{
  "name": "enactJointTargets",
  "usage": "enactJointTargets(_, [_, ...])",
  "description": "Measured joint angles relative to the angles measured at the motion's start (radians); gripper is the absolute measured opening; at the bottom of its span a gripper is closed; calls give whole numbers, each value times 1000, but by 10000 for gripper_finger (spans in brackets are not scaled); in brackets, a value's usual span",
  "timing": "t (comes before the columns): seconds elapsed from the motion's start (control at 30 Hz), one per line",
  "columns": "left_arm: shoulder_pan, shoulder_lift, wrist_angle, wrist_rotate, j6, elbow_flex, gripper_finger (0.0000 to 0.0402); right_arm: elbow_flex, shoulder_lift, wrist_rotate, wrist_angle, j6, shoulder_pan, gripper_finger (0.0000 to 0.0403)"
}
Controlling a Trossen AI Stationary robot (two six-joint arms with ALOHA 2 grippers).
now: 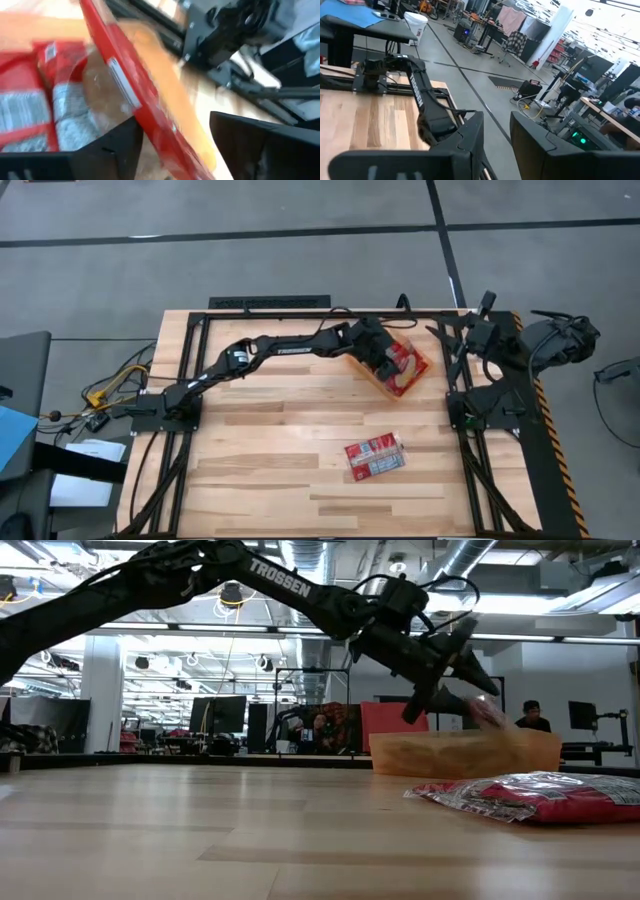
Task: Sort popcorn bags into baskets
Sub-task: Put the popcorn bag into the orange transparent bin
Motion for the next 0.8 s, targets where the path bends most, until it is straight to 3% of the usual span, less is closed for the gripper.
enactJointTargets(0.2, [17,-16,-243,-119,160,131,241,0,0,1,0,0,0,118])
enactJointTargets(0.37, [20,-45,-271,-204,187,127,246,0,1,1,-8,2,0,118])
enactJointTargets(0.5, [36,-100,-401,-77,189,126,237,0,0,-10,-98,108,4,118])
enactJointTargets(0.63, [43,-181,-649,118,238,127,227,0,0,-145,-404,418,4,118])
enactJointTargets(0.8, [5,-292,-1032,108,370,126,222,-97,-3,-434,-698,793,9,118])
